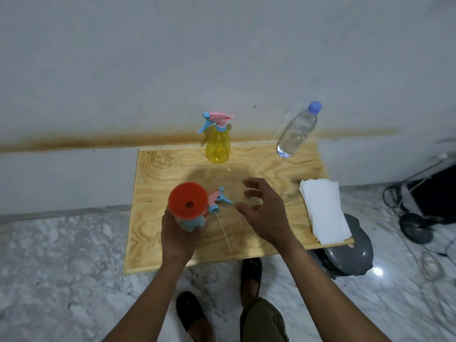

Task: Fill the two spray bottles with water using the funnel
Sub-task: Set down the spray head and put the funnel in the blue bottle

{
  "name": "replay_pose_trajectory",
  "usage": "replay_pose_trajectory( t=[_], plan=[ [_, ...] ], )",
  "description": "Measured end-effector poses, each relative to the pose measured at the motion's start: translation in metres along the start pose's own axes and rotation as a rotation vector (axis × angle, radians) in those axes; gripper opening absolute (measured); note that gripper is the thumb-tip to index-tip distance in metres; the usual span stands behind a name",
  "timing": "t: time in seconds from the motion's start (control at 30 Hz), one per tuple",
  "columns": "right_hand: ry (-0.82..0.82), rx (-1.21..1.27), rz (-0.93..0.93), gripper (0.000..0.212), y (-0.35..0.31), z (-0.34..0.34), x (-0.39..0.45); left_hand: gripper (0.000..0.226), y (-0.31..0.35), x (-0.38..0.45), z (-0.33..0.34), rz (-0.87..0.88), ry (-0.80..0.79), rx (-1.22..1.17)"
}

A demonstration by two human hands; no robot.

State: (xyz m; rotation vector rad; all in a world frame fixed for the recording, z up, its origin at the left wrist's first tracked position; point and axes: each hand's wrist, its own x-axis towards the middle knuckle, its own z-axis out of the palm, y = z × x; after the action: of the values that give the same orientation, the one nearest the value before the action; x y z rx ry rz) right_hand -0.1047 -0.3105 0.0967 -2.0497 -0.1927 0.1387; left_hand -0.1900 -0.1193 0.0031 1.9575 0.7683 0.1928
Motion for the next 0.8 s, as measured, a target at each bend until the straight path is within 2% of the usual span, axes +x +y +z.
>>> replay_pose_trajectory(
  t=[0.13,0.17,0.23,0.33,0.4,0.47,0.53,0.63,0.7,0.8],
  plan=[
    [0.198,0.004,0.090,0.032,0.013,-0.041,0.028,0.055,-0.009,-0.030,0.000,-0.248,0.022,0.174],
    [0.253,-0.001,0.105,0.028,0.016,-0.054,0.037,0.047,-0.009,-0.042,0.003,-0.243,-0.002,0.205],
    [0.359,-0.002,0.126,0.024,0.020,-0.082,0.060,0.044,0.006,-0.068,0.019,-0.193,-0.062,0.231],
    [0.470,0.012,0.123,0.025,0.027,-0.123,0.102,0.030,0.065,-0.095,0.063,-0.127,-0.143,0.137],
    [0.503,0.015,0.113,0.029,0.034,-0.146,0.130,0.019,0.101,-0.086,0.104,-0.071,-0.125,0.094],
    [0.475,0.005,0.095,0.036,0.040,-0.164,0.157,0.024,0.135,-0.063,0.145,-0.014,-0.106,0.046],
    [0.391,-0.018,0.077,0.044,0.045,-0.175,0.181,0.037,0.169,-0.033,0.183,0.090,-0.085,0.021],
    [0.262,-0.051,0.048,0.055,0.052,-0.181,0.207,0.050,0.213,0.015,0.226,0.157,-0.029,-0.041],
    [0.216,-0.052,0.023,0.059,0.057,-0.180,0.219,0.059,0.233,0.043,0.248,0.143,-0.035,-0.048],
    [0.193,-0.038,0.000,0.053,0.066,-0.179,0.232,0.075,0.248,0.077,0.274,0.084,-0.120,-0.006]
  ],
)
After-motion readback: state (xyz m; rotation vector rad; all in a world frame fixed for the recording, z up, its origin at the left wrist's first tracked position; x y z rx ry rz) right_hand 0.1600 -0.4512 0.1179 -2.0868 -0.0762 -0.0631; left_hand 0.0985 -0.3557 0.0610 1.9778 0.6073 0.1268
